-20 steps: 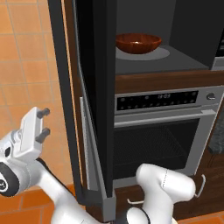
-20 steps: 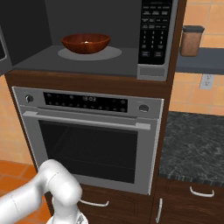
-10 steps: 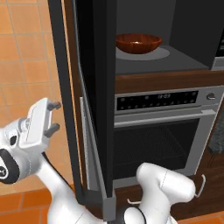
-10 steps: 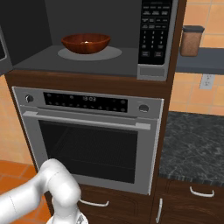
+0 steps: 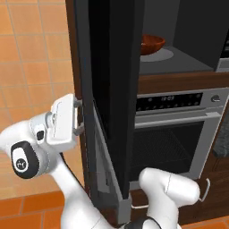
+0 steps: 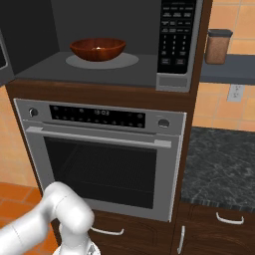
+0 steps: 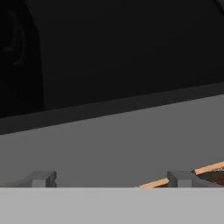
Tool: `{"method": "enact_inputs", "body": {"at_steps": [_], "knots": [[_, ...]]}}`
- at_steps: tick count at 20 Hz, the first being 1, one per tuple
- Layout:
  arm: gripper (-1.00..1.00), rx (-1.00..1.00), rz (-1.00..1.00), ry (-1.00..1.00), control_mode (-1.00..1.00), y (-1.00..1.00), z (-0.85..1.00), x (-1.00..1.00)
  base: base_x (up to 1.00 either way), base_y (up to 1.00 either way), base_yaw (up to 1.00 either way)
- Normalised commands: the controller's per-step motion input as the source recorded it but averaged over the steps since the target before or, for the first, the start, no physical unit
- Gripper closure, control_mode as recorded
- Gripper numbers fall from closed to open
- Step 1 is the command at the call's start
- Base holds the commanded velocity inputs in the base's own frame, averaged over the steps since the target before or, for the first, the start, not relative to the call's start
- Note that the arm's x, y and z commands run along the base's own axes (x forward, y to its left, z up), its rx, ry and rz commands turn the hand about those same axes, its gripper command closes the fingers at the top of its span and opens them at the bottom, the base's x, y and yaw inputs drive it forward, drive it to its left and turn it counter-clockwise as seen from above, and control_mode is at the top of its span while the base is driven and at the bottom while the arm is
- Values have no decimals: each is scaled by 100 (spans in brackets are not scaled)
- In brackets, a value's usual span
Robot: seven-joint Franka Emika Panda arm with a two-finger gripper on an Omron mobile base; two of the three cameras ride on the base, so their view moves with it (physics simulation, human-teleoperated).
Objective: Open the microwave, place the bowl with waffle inside the microwave, then close the microwave door and turn it on.
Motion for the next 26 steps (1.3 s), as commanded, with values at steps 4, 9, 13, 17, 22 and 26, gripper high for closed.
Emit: {"method": "enact_inputs", "body": {"at_steps": [4,9,13,17,22,26], "knots": [[-100,1,0,0,-100,-49,25,-23,0,0,0],[-100,3,0,0,-100,-71,24,-17,0,0,0],[-100,3,0,0,-100,-82,17,-2,0,0,0],[-100,3,4,0,-100,-80,18,0,0,0,0],[-100,5,12,0,-100,-74,14,2,0,0,0],[-100,10,33,0,-100,-61,1,18,0,0,0]]}}
